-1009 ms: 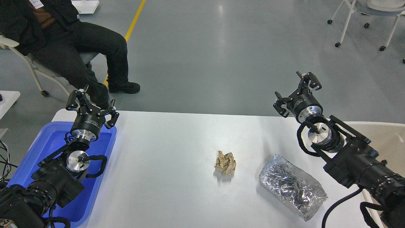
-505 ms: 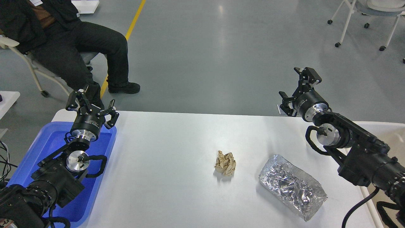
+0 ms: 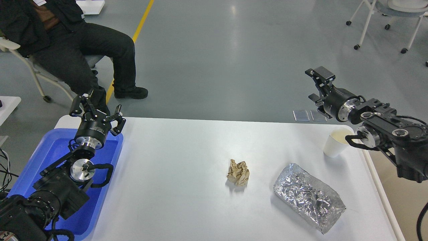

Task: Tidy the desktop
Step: 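Move the right gripper outward toward the white paper cup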

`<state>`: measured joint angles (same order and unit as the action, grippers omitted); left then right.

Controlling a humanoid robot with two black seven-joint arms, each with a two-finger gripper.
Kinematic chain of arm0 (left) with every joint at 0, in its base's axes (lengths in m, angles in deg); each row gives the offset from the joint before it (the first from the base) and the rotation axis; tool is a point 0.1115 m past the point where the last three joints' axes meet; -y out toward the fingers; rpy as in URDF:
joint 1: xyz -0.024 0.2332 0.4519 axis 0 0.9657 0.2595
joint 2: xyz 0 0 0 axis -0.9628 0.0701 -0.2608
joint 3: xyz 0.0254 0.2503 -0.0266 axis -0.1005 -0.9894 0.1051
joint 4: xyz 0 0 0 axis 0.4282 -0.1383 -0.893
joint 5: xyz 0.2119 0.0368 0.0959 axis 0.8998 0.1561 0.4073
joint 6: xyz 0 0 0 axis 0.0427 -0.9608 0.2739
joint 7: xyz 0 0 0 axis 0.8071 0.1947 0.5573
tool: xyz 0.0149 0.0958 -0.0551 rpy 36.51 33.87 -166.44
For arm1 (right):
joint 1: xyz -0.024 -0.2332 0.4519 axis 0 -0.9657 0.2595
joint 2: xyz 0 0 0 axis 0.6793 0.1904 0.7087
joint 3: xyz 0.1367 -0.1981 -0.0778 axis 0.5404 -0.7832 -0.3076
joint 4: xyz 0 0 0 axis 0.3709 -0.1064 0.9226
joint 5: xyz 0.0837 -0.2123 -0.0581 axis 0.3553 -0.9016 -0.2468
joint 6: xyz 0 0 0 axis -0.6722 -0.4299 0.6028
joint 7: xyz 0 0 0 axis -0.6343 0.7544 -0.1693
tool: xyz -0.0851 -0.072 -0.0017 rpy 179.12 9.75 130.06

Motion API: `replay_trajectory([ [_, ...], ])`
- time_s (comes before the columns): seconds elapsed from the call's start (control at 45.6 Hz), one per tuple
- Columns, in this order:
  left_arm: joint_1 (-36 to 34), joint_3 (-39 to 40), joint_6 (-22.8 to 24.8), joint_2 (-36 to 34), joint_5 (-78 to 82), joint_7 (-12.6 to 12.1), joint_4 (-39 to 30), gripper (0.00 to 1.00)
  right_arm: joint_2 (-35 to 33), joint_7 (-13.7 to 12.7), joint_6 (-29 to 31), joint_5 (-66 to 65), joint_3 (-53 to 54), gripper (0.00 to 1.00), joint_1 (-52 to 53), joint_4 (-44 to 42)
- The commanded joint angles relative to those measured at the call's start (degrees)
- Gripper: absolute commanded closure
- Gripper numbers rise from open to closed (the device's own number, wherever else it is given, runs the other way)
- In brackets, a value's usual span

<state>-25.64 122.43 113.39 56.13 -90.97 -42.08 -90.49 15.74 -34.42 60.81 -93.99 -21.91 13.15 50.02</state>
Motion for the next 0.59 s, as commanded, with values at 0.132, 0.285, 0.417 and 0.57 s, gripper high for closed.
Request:
replay_trajectory([
  [0.132, 0.0, 0.0, -0.1, 0.0, 0.0, 0.0, 0.0, 0.00, -6.7, 8.7, -0.3, -11.0, -27.7, 0.00, 7.3, -0.8],
  [0.285, 0.0, 0.0, -0.1, 0.0, 0.0, 0.0, 0.0, 0.00, -6.7, 8.7, -0.7, -13.7, -28.4, 0.00, 5.6, -2.6],
  [0.417, 0.0, 0.0, -0.1, 0.0, 0.0, 0.0, 0.0, 0.00, -5.8, 8.7, -2.7, -17.9, -28.2, 0.00, 3.3, -7.3],
  [0.57, 0.1, 0.0, -0.1, 0.0, 0.0, 0.0, 0.0, 0.00, -4.9, 8.7, -4.5, -24.2, -28.2, 0.00, 2.1, -9.9],
])
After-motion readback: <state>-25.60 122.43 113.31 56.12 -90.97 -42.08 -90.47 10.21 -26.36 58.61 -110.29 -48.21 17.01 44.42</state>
